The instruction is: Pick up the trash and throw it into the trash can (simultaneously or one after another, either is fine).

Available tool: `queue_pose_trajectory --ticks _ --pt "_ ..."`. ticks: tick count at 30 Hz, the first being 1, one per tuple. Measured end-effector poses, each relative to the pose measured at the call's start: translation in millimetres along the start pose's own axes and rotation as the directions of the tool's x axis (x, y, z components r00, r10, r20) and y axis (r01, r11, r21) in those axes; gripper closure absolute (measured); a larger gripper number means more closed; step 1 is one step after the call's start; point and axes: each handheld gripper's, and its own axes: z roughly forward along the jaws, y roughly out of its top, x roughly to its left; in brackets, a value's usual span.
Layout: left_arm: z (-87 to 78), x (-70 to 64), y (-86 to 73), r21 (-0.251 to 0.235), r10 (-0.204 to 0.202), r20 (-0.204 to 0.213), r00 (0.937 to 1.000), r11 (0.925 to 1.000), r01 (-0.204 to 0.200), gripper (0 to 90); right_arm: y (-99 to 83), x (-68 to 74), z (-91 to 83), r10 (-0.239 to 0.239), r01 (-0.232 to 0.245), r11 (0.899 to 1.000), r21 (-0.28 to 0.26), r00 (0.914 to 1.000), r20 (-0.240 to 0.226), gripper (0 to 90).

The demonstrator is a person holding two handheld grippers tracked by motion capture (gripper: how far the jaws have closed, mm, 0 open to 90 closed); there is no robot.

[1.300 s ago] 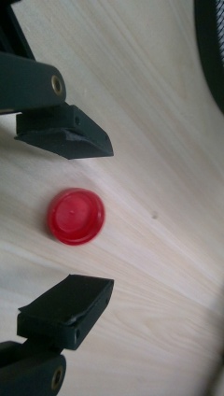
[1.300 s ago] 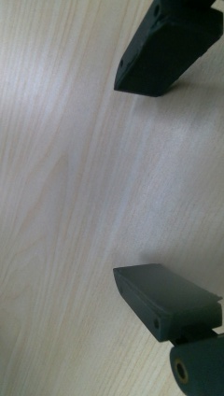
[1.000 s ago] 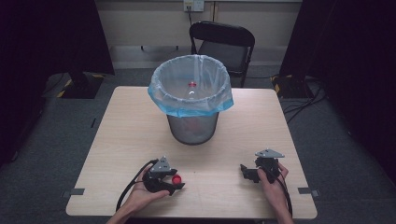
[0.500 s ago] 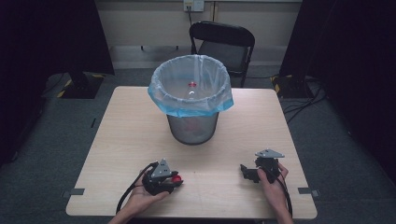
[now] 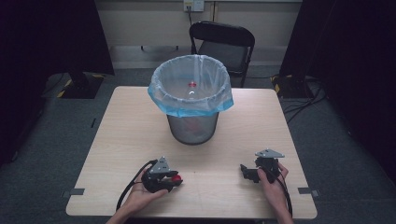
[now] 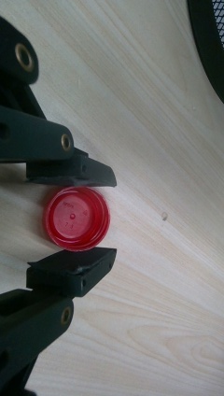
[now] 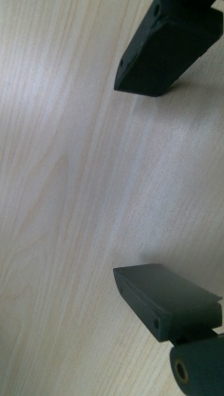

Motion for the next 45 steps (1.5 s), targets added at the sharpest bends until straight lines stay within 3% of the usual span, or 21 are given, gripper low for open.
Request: queue_pose_trajectory --ticks 7,9,19,31,42,45 --pt "0.0 4.0 1.1 -0.008 -0.035 0.019 0.9992 0.9993 0.035 59.5 0.0 0.0 0.0 0.000 0.000 1.000 0.000 1.0000 0.000 8.7" --pt "-0.1 4.2 2.3 -0.031 -0.052 0.036 0.9980 0.9981 0.053 59.5 0.0 0.0 0.0 0.000 0.000 1.000 0.000 1.0000 0.000 8.7" --pt "-9.8 10.1 7.8 -0.075 -0.060 0.040 0.9974 0.9952 0.062 59.5 0.0 0.0 0.0 0.000 0.000 1.000 0.000 1.0000 0.000 8.7" --pt "-26.4 10.3 17.2 -0.178 -0.067 0.055 0.9963 0.9811 0.075 59.5 0.0 0.0 0.0 0.000 0.000 1.000 0.000 1.0000 0.000 8.7" --pt "-39.8 11.9 25.0 -0.228 -0.068 0.082 0.9943 0.9700 0.085 59.5 0.0 0.0 0.0 0.000 0.000 1.000 0.000 1.0000 0.000 8.7" --pt "-44.5 12.2 28.0 -0.249 -0.081 0.109 0.9907 0.9626 0.106 59.6 0.0 0.0 0.0 0.000 0.000 1.000 0.000 1.0000 0.000 8.7"
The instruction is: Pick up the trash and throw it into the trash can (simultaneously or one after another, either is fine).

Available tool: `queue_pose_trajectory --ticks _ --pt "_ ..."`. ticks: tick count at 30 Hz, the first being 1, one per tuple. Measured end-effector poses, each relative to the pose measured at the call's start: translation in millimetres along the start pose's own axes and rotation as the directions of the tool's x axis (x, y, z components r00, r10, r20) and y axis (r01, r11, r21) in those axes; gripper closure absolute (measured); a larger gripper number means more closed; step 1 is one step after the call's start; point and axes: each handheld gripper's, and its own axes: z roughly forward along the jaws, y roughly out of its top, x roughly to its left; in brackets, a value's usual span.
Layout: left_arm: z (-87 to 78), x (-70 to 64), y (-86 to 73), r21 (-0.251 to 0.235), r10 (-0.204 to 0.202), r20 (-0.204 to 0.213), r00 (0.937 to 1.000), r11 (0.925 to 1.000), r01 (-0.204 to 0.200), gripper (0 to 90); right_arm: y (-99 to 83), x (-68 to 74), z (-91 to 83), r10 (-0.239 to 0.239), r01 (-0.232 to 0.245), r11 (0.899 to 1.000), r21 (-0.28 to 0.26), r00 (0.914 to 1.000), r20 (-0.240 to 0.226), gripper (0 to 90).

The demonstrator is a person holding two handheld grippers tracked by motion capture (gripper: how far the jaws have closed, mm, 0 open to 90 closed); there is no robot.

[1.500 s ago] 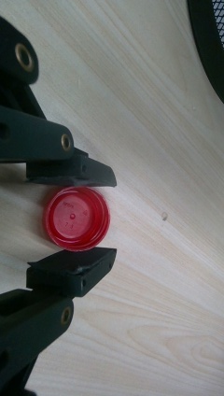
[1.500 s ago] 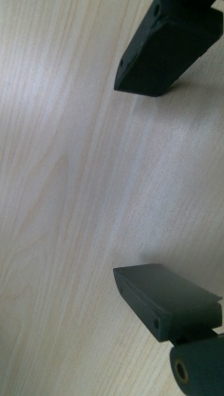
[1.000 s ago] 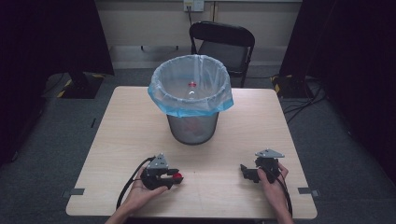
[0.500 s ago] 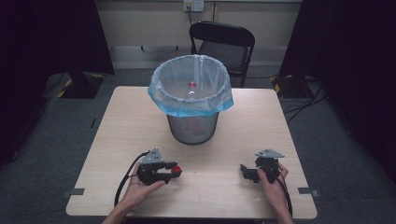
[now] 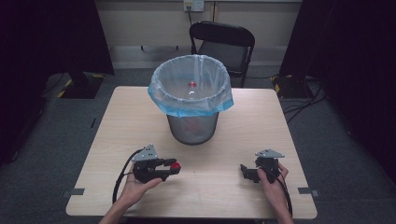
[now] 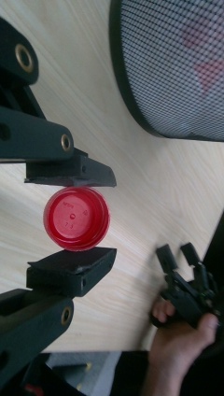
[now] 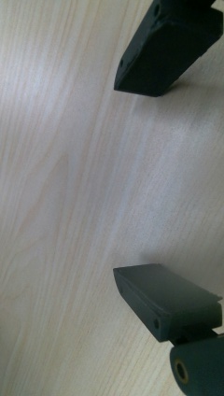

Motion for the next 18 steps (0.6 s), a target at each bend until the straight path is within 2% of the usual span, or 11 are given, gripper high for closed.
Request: queue_pose_trajectory --ticks 3,12,18 --pt "-2.9 -2.7 4.3 -0.019 -0.004 0.012 0.9999 0.9998 0.004 59.6 0.0 0.0 0.0 0.000 0.000 1.000 0.000 1.0000 0.000 8.7" --pt "-13.0 0.2 20.9 -0.053 0.011 -0.003 0.9999 0.9985 -0.011 59.6 0.0 0.0 0.0 0.001 -0.001 1.000 0.000 1.0000 0.000 8.7" --pt "-18.8 2.4 35.5 -0.092 0.020 0.002 0.9998 0.9956 -0.019 59.6 0.0 0.0 0.0 0.000 0.000 1.000 0.000 1.0000 0.000 8.6"
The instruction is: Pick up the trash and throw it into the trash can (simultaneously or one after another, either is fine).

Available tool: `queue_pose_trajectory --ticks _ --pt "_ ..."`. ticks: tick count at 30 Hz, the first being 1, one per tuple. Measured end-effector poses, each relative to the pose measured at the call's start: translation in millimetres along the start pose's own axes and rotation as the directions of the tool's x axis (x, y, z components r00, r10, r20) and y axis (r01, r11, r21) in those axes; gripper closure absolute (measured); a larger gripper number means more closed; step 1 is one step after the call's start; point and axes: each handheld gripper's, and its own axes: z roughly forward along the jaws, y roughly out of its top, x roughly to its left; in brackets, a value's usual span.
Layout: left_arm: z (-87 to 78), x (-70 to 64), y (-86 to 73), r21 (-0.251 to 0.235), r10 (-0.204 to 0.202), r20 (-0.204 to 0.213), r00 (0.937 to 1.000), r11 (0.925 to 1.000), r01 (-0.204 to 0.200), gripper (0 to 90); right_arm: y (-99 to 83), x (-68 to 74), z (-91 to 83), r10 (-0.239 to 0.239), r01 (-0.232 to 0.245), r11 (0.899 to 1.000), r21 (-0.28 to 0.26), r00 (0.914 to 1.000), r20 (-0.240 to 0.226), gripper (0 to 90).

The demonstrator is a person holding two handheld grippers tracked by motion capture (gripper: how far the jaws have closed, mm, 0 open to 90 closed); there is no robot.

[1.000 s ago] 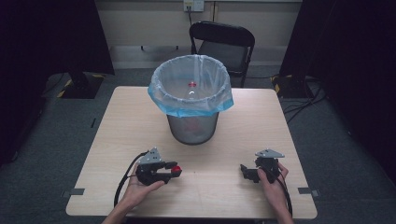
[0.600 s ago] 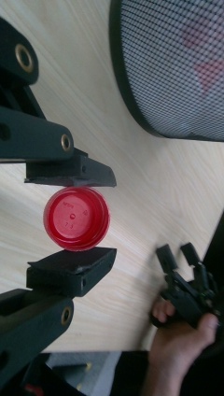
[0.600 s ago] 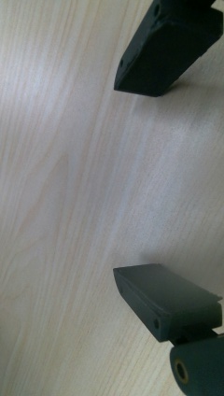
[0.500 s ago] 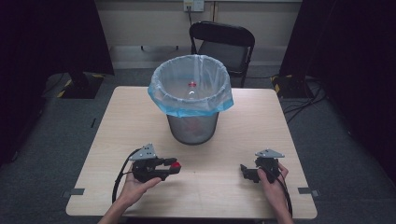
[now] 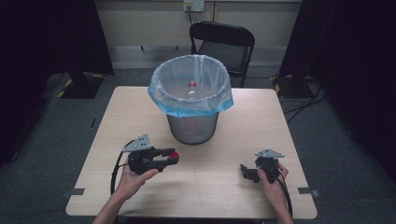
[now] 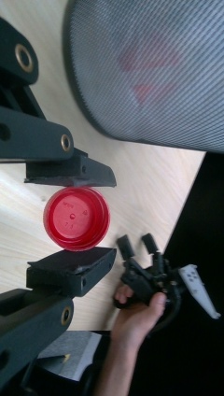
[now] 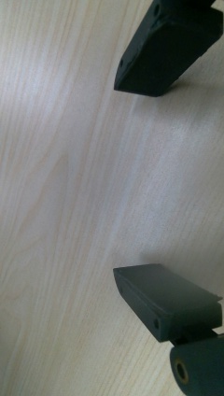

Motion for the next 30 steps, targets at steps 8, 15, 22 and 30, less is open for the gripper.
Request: queue_pose_trajectory --ticks 8,15,22,30 --pt "-3.3 -0.7 19.3 -0.031 0.020 0.007 0.9998 0.9993 -0.019 59.6 0.0 0.0 0.0 0.000 0.000 1.000 0.000 1.0000 0.000 8.7" --pt "-1.4 -3.9 34.4 -0.037 0.060 0.016 0.9981 0.9976 -0.059 59.6 0.0 0.0 0.0 0.000 0.000 1.000 0.000 1.0000 0.000 8.7" --pt "-0.6 -7.2 51.0 -0.058 0.072 0.024 0.9971 0.9958 -0.071 59.6 0.0 0.0 0.0 0.000 0.000 1.000 0.000 1.0000 0.000 8.6" --pt "-4.0 -9.8 70.4 -0.093 0.093 0.026 0.9953 0.9915 -0.090 59.7 0.0 0.0 0.0 0.000 0.000 1.000 0.000 1.0000 0.000 8.7"
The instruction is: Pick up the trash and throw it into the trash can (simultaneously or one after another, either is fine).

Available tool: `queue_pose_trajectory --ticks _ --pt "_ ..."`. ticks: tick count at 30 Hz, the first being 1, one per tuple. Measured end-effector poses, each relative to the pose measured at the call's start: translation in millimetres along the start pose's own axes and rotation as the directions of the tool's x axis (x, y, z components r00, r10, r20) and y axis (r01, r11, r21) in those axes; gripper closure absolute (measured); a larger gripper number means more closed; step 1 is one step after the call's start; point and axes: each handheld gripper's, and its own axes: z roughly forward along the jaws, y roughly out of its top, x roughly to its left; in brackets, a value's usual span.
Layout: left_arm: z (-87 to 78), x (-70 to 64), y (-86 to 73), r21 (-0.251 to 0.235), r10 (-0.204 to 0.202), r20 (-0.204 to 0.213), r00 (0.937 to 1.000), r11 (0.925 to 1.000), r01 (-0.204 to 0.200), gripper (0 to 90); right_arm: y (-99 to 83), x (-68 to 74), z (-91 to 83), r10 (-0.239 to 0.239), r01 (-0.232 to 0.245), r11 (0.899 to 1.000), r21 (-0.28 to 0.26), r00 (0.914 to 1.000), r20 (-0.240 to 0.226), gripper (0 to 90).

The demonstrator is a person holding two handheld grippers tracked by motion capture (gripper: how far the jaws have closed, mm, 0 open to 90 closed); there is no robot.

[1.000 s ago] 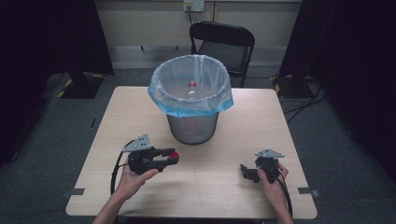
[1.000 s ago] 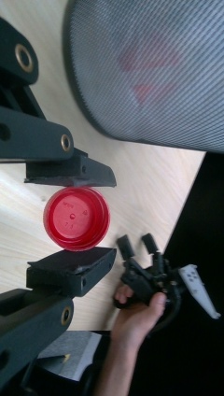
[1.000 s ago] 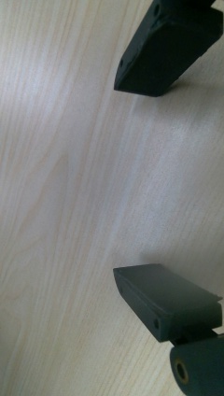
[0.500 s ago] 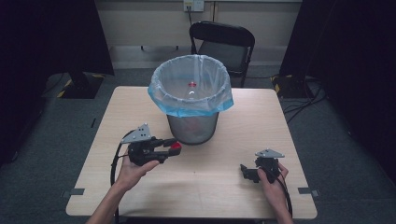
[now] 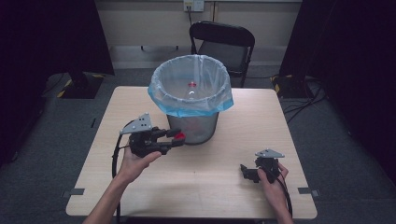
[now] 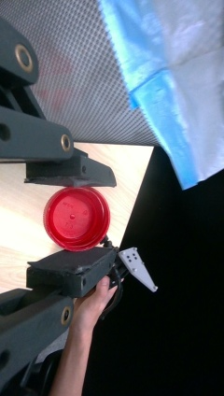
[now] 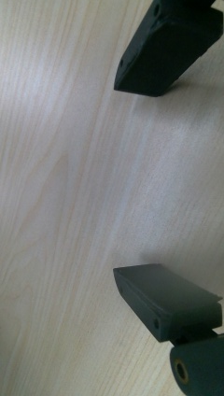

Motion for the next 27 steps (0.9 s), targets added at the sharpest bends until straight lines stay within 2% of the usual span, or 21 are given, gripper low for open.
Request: queue_pose_trajectory --ticks 8,15,27 --pt "-5.3 1.0 18.3 -0.041 0.014 -0.005 0.9999 0.9991 -0.015 59.7 0.0 0.0 0.0 0.000 0.000 1.000 0.000 1.0000 0.000 8.7" --pt "-8.3 0.5 31.9 -0.057 0.029 -0.007 0.9995 0.9979 -0.030 59.6 0.0 0.0 0.0 0.000 0.000 1.000 0.000 1.0000 0.000 8.7" --pt "-13.8 6.5 62.8 -0.122 0.043 -0.020 0.9989 0.9915 -0.045 59.7 0.0 0.0 0.0 0.000 0.000 1.000 0.000 1.0000 0.000 8.7"
